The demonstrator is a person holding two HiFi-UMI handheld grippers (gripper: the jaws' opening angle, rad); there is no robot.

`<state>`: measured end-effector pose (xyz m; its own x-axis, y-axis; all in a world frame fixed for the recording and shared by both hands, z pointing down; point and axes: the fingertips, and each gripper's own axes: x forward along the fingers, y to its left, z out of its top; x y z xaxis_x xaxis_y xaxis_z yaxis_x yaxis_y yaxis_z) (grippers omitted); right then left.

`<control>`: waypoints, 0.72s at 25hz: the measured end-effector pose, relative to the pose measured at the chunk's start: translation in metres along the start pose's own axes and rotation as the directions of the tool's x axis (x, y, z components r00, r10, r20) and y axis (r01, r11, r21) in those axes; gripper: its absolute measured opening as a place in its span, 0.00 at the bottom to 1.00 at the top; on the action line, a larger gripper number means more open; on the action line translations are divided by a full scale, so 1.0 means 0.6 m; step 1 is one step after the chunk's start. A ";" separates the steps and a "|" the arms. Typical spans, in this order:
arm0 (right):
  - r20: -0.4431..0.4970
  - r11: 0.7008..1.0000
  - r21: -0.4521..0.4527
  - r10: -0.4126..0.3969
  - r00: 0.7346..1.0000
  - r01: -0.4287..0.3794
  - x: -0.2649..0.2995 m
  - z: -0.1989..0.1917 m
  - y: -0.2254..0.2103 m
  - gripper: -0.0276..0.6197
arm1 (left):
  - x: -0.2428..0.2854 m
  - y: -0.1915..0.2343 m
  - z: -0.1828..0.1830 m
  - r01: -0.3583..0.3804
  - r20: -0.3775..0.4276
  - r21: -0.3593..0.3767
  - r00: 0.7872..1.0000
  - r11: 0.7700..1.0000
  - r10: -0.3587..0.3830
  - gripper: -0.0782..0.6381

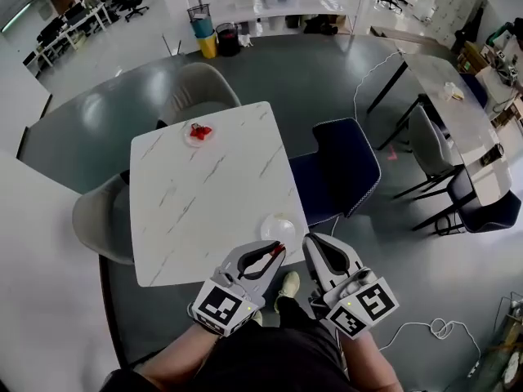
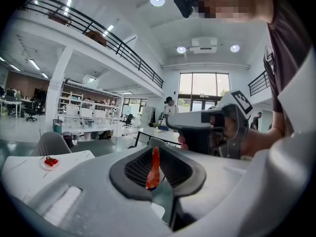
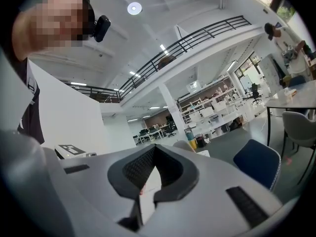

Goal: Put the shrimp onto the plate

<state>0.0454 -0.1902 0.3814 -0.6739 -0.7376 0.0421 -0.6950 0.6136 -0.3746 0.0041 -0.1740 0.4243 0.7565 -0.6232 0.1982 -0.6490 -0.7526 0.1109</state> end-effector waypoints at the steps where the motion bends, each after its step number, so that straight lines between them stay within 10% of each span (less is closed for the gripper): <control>1: 0.000 1.000 0.003 0.009 1.000 -0.009 0.006 0.003 -0.013 0.05 | 0.013 0.005 -0.003 -0.001 -0.010 0.001 1.000 1.000 0.001 0.18; 18: -0.034 0.995 0.079 -0.059 0.998 0.062 0.071 -0.078 -0.134 0.05 | 0.141 0.096 -0.192 0.080 -0.267 0.073 0.962 0.994 -0.057 0.18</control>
<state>0.0612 -0.2577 0.4566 -0.6396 -0.7628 0.0954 -0.7133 0.5426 -0.4435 0.0215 -0.2456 0.5598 0.7437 -0.4996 0.4443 -0.5791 -0.8134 0.0547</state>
